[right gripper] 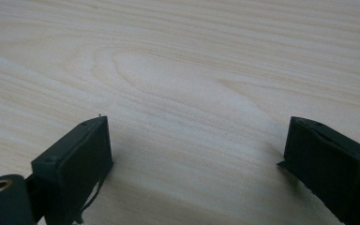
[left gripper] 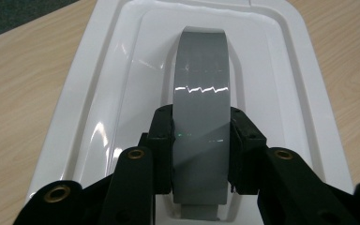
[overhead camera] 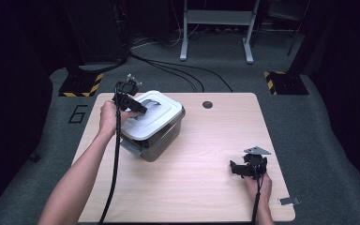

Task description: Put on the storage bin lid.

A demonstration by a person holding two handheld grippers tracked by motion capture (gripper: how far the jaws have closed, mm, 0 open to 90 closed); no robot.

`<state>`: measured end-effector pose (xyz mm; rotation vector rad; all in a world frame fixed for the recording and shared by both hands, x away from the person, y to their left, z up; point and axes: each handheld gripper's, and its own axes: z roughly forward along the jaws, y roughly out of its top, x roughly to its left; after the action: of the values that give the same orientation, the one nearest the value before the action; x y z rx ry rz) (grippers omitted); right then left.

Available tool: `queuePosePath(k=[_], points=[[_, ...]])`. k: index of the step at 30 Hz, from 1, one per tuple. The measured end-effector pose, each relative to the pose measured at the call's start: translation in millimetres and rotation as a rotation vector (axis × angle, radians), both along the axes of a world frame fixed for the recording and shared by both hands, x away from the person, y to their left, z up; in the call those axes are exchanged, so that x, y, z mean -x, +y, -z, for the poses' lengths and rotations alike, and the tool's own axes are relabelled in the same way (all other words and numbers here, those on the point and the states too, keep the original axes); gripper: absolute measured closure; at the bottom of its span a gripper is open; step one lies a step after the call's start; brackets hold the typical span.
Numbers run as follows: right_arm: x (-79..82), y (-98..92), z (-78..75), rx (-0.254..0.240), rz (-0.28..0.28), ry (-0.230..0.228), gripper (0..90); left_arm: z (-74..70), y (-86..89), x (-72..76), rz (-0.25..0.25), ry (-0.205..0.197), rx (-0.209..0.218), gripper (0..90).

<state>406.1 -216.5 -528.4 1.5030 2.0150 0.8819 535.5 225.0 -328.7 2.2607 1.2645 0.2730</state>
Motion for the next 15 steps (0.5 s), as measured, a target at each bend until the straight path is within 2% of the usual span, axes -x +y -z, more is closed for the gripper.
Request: queuePosePath(k=[9,12,15], points=[[0.0,0.0,0.0,0.0,0.0,0.0,6.9,11.0,-10.1,0.5,0.009,-0.002,0.0,67.0],[0.0,0.0,0.0,0.0,0.0,0.0,6.9,13.3,-13.2,1.2,0.01,-0.015,-0.004,66.9],[0.1,0.0,0.0,0.0,0.0,0.0,6.9,12.4,-16.2,2.3,0.023,-0.024,-0.037,66.8]])
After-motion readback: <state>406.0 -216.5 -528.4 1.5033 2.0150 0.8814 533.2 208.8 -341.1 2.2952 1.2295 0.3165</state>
